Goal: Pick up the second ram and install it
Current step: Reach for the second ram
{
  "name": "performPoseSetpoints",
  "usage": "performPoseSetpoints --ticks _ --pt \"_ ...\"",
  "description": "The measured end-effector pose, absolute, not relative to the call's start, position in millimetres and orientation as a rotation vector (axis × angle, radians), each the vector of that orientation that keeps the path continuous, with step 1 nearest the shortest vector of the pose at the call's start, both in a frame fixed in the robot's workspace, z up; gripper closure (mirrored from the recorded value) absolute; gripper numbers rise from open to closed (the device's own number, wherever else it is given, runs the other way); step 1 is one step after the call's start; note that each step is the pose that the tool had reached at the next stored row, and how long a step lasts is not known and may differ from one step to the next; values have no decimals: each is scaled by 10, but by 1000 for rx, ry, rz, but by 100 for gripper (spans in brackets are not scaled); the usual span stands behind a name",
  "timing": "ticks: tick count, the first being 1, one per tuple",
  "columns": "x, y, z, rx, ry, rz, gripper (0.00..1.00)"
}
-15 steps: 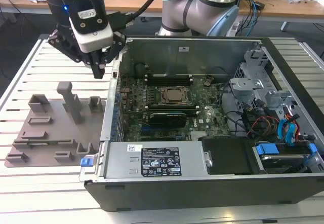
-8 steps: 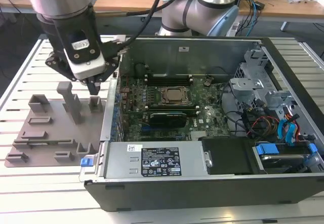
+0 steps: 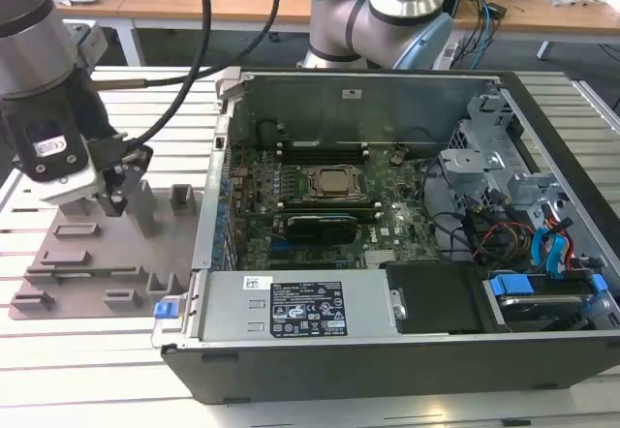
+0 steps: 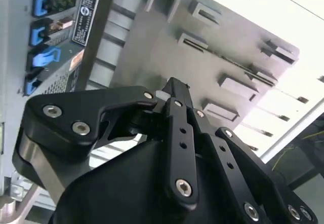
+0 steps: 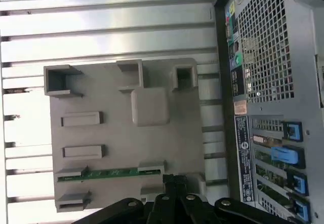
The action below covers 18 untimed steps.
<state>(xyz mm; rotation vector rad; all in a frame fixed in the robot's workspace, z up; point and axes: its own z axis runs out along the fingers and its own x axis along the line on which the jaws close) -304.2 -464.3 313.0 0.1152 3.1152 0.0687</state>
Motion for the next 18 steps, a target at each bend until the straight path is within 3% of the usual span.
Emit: performPoseSetpoints --ticks 11,14,18 --pt "-3640 -4873 2664 115 3116 69 89" --pt "-3618 -4861 2619 111 3115 -29 89" --pt "-3603 -4734 2504 109 3115 -31 89"
